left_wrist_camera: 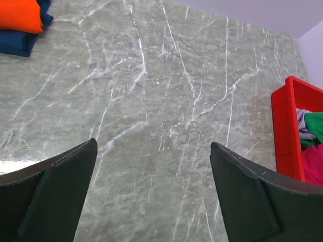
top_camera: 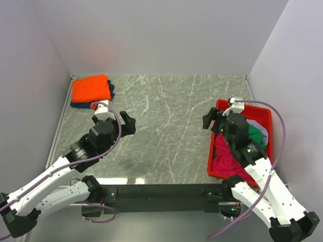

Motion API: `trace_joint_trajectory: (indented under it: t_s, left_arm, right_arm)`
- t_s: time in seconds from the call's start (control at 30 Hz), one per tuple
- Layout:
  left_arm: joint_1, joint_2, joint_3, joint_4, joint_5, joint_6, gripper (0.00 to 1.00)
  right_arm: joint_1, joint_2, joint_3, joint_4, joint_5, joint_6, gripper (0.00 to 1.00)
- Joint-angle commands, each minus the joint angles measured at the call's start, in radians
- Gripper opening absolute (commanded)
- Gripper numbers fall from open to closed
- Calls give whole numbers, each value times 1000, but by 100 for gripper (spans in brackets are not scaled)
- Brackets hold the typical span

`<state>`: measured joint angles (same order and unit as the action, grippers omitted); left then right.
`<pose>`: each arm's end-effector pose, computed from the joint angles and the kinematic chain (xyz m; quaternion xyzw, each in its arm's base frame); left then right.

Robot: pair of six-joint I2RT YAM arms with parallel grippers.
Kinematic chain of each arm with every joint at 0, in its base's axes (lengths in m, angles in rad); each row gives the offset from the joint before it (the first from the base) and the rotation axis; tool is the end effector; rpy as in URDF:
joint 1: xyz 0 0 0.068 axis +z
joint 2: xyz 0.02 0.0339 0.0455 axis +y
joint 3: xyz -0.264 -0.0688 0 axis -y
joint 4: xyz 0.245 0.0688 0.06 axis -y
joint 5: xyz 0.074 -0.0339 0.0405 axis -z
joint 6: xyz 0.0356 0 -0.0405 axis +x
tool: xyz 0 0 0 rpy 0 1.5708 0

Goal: Fold and stack the t-shirts
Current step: Grab the tshirt from the pile

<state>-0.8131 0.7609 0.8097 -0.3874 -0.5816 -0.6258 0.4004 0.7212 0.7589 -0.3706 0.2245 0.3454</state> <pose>0.1300 -0.1089 0.3330 -0.0918 0.7939 -0.1888 0.5706 0.1569 0.0578 0.3215 0.0427 0.8108 0.1251 0.5701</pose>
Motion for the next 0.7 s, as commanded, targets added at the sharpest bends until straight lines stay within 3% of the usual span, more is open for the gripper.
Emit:
trace_joint_trajectory:
  t_s: [0.0, 0.33, 0.67]
  left_arm:
    - [3, -6, 57, -28, -52, -12, 99]
    - [3, 35, 54, -7, 11, -5, 99]
    - [3, 9, 5, 13, 57, 11, 99]
  right_arm:
    - [-3, 6, -6, 9, 36, -19, 84]
    - [-24, 27, -4, -7, 58, -31, 88]
    - [-244, 194, 48, -33, 90, 18, 89]
